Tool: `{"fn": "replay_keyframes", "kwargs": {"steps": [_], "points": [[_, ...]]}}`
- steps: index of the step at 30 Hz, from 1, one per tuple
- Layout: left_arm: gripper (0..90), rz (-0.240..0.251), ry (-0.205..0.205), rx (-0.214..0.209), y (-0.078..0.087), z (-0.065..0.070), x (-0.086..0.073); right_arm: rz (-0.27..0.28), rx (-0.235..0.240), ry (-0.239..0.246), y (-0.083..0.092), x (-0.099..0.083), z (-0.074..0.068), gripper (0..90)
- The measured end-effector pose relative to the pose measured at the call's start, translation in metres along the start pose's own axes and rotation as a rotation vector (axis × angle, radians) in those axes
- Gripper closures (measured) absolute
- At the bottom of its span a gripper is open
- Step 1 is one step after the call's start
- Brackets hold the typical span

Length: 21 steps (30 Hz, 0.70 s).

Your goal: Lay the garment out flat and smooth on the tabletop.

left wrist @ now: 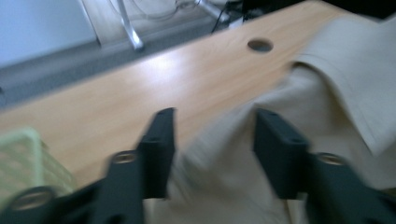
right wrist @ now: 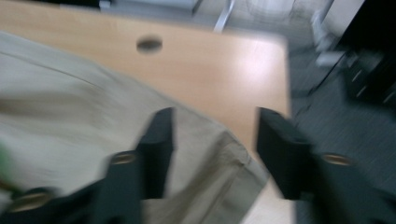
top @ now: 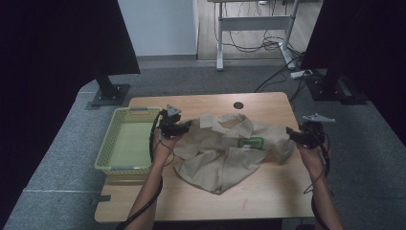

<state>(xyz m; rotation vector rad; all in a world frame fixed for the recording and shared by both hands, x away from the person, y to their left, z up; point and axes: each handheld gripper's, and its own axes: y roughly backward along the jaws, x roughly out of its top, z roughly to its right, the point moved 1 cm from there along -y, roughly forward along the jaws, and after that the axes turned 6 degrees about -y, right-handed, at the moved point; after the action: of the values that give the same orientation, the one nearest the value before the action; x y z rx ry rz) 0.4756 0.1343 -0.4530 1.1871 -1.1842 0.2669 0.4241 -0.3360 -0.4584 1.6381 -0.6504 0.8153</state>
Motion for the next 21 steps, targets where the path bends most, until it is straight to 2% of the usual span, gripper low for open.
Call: {"fn": "replay_keyframes", "kwargs": {"steps": [1, 4, 7, 9, 11, 14, 17, 21], "points": [[38.8, 0.005, -0.016, -0.009, -0.001, 0.005, -0.004, -0.003, 0.02, -0.01, -0.005, -0.007, 0.001, 35.7], [34.2, -0.027, -0.058, -0.053, -0.003, 0.018, -0.014, -0.005, 0.065, 0.0, -0.011, -0.025, -0.003, 28.7], [32.1, -0.041, -0.066, -0.091, -0.004, 0.028, -0.021, -0.013, 0.112, 0.01, -0.013, -0.035, -0.011, 25.6], [31.1, -0.054, -0.078, -0.096, -0.006, 0.031, -0.025, -0.021, 0.137, 0.032, -0.013, -0.038, -0.018, 23.5], [29.9, -0.061, -0.08, -0.099, -0.007, 0.033, -0.027, -0.028, 0.148, 0.048, -0.013, -0.039, -0.023, 23.0], [27.3, -0.076, -0.077, -0.124, -0.011, 0.038, -0.037, -0.048, 0.194, 0.094, -0.015, -0.043, -0.039, 20.4], [22.1, -0.091, -0.069, -0.153, -0.015, 0.044, -0.048, -0.067, 0.228, 0.114, -0.018, -0.048, -0.05, 18.8], [19.1, -0.11, -0.067, -0.165, -0.018, 0.049, -0.062, -0.098, 0.266, 0.144, -0.025, -0.055, -0.065, 16.2]]}}
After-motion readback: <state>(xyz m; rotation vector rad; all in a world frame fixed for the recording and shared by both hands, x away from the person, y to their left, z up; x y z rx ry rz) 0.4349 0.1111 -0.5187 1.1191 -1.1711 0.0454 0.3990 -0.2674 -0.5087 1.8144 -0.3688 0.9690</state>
